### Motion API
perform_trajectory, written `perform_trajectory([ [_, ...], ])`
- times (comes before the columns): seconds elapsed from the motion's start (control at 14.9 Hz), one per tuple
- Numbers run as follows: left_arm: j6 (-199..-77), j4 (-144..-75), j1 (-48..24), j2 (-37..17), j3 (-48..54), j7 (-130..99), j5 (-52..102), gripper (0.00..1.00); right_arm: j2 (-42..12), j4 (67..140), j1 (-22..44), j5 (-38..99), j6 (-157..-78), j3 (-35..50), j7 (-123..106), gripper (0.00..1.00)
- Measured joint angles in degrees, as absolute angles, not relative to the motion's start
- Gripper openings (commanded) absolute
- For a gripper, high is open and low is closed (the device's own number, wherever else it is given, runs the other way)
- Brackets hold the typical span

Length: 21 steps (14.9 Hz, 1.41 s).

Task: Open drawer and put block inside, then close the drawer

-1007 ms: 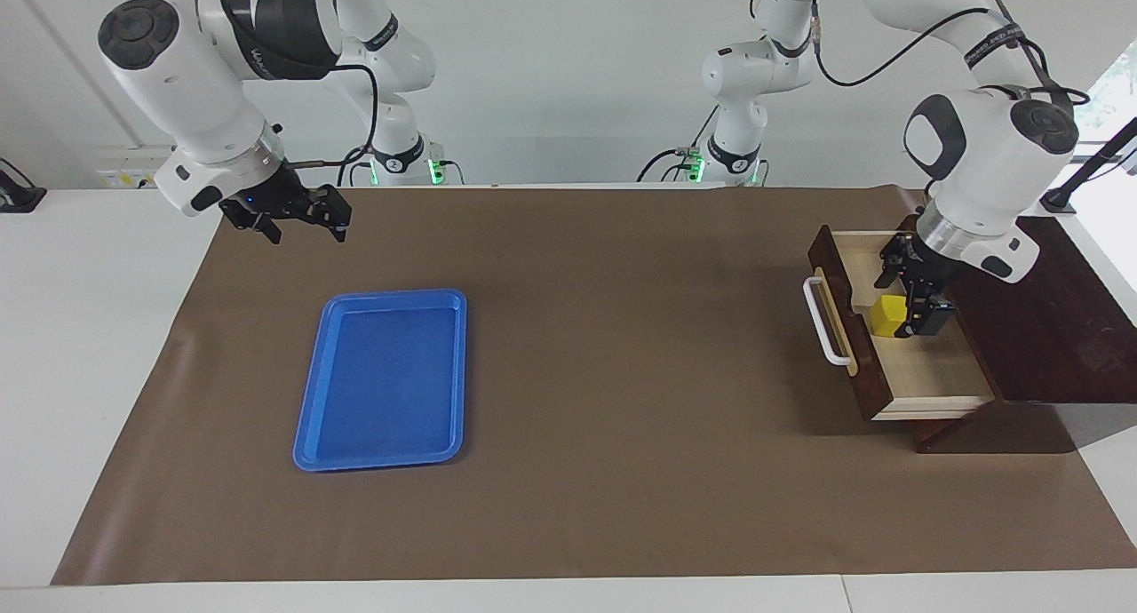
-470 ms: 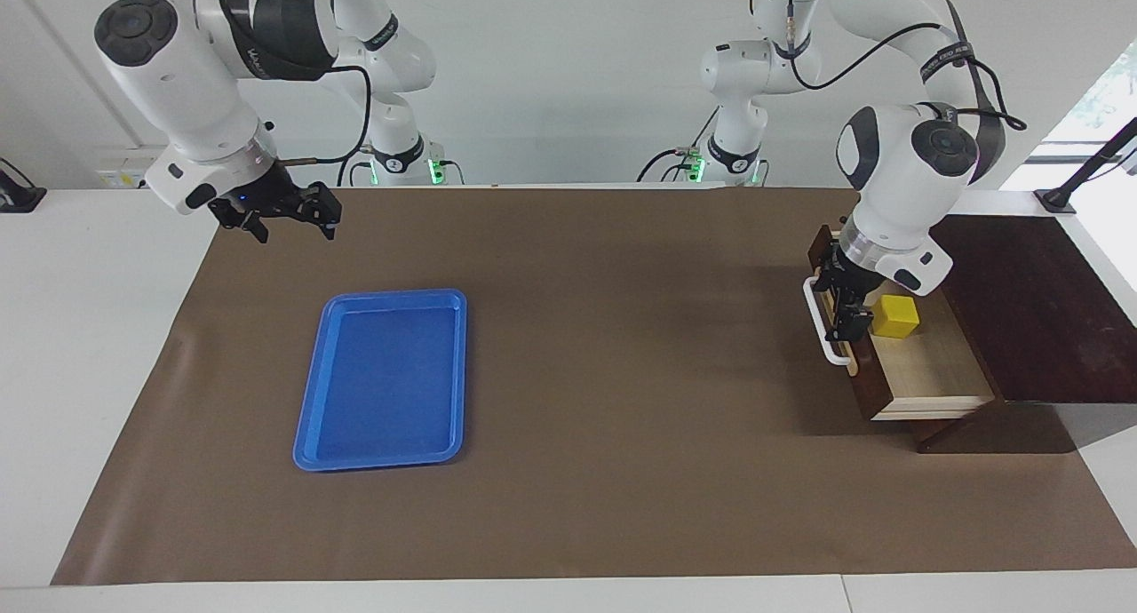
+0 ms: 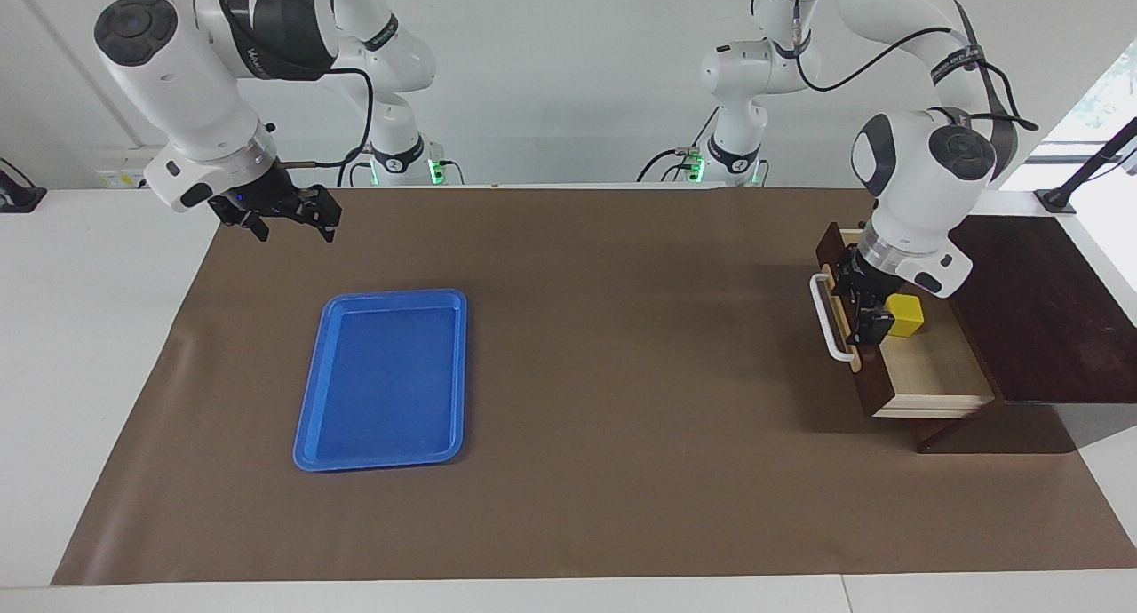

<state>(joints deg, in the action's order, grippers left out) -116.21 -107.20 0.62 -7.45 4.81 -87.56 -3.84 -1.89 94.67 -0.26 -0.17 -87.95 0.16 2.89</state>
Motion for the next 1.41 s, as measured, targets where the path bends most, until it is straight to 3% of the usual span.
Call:
perform_trajectory([
  [0.87, -120.44, -107.21, 11.44, -7.43, 4.55, -79.57, -4.57, 1.00, -1.89, 94.73, -0.36, -0.17, -87.94, 0.07, 3.19, 1.00],
  [1.41, -118.39, -106.40, 12.41, -7.39, 4.91, -74.91, -4.57, 1.00, -1.89, 94.75, -0.35, -0.17, -87.95, 0.10, 3.19, 1.00],
])
